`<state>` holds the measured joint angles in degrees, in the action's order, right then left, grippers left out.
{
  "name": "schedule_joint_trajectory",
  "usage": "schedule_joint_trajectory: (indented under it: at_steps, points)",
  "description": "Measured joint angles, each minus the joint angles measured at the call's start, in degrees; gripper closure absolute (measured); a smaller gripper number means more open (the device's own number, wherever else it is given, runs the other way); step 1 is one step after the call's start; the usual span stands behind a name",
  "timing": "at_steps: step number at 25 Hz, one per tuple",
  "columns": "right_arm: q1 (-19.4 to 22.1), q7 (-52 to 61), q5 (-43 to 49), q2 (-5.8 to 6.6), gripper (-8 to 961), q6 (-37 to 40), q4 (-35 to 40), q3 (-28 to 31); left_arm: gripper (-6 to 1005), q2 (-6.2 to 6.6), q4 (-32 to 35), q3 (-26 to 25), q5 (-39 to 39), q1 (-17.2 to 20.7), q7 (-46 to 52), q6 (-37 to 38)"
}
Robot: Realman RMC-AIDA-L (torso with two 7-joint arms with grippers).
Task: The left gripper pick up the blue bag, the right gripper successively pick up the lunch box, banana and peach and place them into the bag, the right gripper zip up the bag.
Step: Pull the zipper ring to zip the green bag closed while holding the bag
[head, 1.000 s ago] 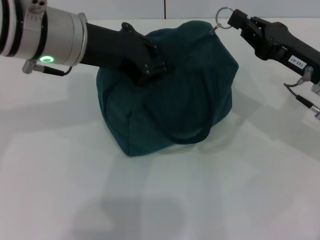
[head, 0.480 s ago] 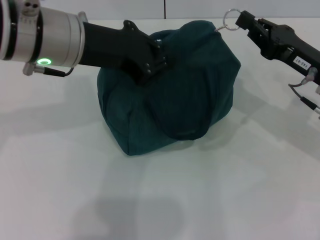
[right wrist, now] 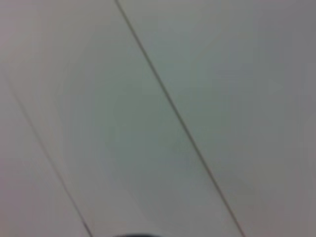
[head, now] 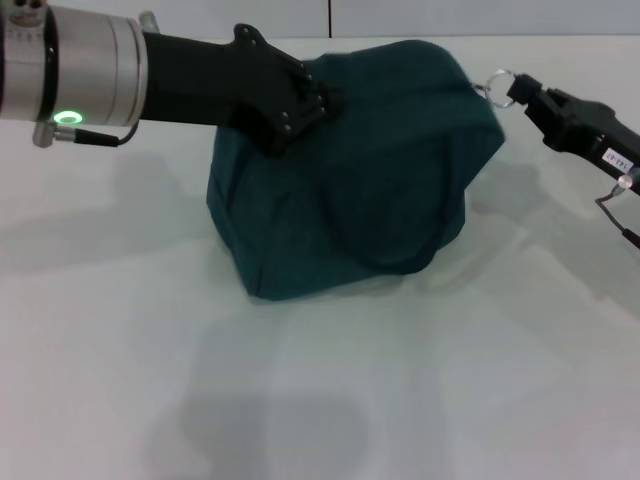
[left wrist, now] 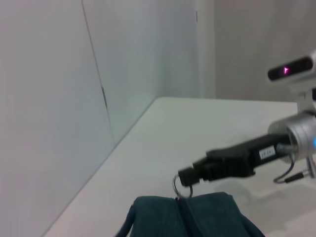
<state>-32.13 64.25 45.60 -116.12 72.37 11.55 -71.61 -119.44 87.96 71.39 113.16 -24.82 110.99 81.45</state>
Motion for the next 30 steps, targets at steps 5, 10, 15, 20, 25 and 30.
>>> schedule_joint_trajectory:
  at_steps: [5, 10, 15, 20, 25, 30]
  points:
    - [0.0, 0.1, 0.0, 0.03, 942, -2.4, -0.6, 0.0, 982, -0.05, -0.3, -0.7, -1.4, 0.1, -0.8, 0.0]
    - [0.1, 0.1, 0.0, 0.02, 942, -0.7, -0.6, 0.0, 1000, -0.06, -0.4, -0.7, -1.6, 0.1, -1.1, 0.1]
    - [0.1, 0.1, 0.0, 0.02, 943, 1.5, -0.6, 0.0, 986, -0.09, -0.4, -0.7, -1.7, 0.3, -1.1, 0.2]
    - [1.3, 0.0, -1.6, 0.02, 943, 6.9, 0.2, 0.1, 972, -0.26, -0.4, -0.5, -1.7, 0.9, -1.1, 0.2]
    - [1.5, 0.0, -2.7, 0.22, 943, 10.0, 0.2, 0.2, 958, -0.27, -0.3, -0.4, -3.2, 1.8, -1.1, 0.1]
    - [1.5, 0.5, -3.2, 0.16, 942, 11.7, 0.2, 0.2, 744, -0.27, -0.5, 0.7, -2.9, 2.0, -1.6, -0.1]
